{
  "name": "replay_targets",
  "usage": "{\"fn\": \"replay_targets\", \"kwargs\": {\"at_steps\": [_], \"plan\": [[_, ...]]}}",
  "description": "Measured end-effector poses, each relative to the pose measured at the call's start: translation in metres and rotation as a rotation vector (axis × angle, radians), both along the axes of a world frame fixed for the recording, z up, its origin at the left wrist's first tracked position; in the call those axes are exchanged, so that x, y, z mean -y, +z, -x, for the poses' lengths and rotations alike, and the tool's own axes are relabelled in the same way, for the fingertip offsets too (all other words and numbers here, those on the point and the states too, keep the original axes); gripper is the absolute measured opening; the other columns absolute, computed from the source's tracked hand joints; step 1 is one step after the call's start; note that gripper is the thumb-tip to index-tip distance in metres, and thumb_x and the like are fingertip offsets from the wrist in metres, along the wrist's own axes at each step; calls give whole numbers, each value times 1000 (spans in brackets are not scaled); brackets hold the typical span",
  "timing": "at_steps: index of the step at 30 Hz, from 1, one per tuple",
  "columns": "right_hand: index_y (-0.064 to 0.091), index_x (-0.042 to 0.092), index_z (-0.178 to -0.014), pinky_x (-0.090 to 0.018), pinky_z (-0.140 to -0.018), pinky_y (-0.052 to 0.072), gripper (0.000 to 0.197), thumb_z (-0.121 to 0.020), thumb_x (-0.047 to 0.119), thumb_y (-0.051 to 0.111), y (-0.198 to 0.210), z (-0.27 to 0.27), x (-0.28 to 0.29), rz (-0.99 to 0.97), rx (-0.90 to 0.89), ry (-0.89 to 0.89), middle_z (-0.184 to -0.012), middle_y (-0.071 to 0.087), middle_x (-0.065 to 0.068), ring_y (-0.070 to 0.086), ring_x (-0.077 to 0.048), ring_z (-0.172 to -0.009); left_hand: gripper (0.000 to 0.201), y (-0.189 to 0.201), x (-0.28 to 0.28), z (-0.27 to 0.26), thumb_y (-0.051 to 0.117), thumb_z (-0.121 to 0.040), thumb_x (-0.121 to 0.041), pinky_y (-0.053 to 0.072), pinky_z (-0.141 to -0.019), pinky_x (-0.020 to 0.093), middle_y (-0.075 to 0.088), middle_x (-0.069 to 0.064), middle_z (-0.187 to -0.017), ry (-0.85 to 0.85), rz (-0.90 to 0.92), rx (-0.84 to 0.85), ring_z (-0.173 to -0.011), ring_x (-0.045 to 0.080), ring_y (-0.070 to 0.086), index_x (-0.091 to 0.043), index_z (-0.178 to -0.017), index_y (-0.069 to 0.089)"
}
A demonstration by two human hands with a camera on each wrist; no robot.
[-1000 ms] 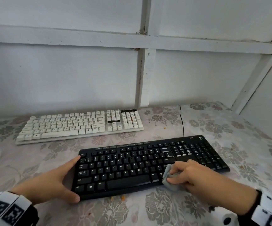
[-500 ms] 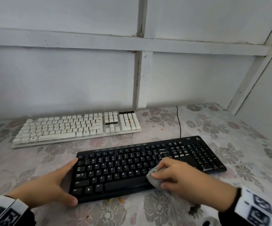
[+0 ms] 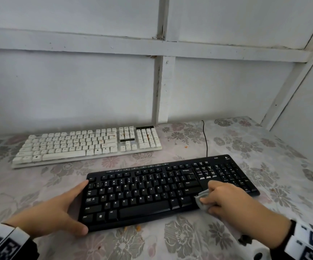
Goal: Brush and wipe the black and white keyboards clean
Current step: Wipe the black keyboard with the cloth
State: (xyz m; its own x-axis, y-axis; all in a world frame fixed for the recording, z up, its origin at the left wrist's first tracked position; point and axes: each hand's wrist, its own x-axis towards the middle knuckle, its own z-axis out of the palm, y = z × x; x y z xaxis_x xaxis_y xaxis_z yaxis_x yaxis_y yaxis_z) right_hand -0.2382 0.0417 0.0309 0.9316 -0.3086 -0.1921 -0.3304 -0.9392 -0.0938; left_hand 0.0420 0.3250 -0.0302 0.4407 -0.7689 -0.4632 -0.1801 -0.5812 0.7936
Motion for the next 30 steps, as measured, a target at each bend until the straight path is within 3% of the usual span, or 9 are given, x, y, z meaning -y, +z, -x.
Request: {"fn": "replay_targets", "kwargs": {"at_steps": [2, 4, 7, 10, 14, 18, 22, 25, 30], "plan": [[67, 16, -99, -16, -61, 32, 18, -90, 24, 54, 5, -2, -1, -26, 47, 6, -83, 36, 10, 45, -10, -83, 149, -1, 0, -1, 94, -16, -46, 35, -98, 17, 41, -28, -129, -8, -11, 38, -124, 1, 42, -41, -142, 14], [65, 16, -104, -22, -77, 41, 20, -90, 28, 55, 6, -8, -12, -100, 114, 37, -94, 46, 7, 49, -8, -89, 144, -2, -1, -3, 92, -16, -51, 32, -105, 22, 41, -28, -130, -14, -34, 89, -125, 2, 41, -46, -138, 15], [64, 20, -109, -23, -87, 40, 23, -95, 30, 51, -2, -18, -38, -171, 143, 155, -110, 47, 6, 48, -12, -100, 135, -2, -2, -4, 91, -20, -54, 28, -112, 29, 40, -30, -131, -25, -71, 145, -127, 3, 39, -55, -131, 13], [63, 25, -115, -20, -86, 37, 25, -97, 29, 47, -11, -17, -36, -131, 123, 134, -120, 43, 9, 46, -17, -107, 134, -2, -3, -5, 90, -21, -56, 26, -113, 31, 39, -29, -132, -30, -84, 171, -129, 4, 37, -56, -130, 12], [65, 32, -115, -18, -83, 38, 24, -94, 31, 52, -13, -1, -9, -106, 113, 38, -116, 44, 16, 49, -10, -105, 132, -3, -2, -4, 93, -22, -49, 27, -112, 29, 38, -30, -131, -30, -56, 135, -128, 3, 38, -53, -129, 14], [68, 25, -106, -6, -65, 31, 20, -94, 30, 53, -3, 14, 11, -41, 82, -39, -108, 47, 14, 49, 1, -92, 130, -2, -2, -3, 91, -18, -53, 29, -108, 24, 38, -34, -127, -33, -44, 142, -125, 2, 39, -57, -122, 14], [66, 24, -107, -11, -73, 36, 20, -94, 29, 52, 0, 19, 18, -18, 140, -92, -111, 47, 18, 49, 1, -93, 123, -1, -1, -2, 90, -14, -55, 30, -105, 23, 38, -37, -124, -30, -14, 151, -124, 1, 40, -65, -113, 17], [64, 24, -111, -20, -82, 41, 21, -93, 25, 53, -9, 18, 18, -34, 84, -89, -116, 48, 17, 50, -2, -99, 121, -1, -2, -2, 90, -13, -54, 30, -105, 23, 38, -35, -126, -27, 5, 146, -125, 1, 40, -64, -111, 20], [64, 30, -115, -19, -81, 42, 25, -96, 25, 49, -12, 25, 27, -2, 38, -122, -118, 48, 18, 51, -3, -102, 127, -1, -2, -1, 93, -14, -49, 32, -106, 24, 40, -27, -132, -31, 12, 100, -124, 0, 41, -56, -119, 21]]}}
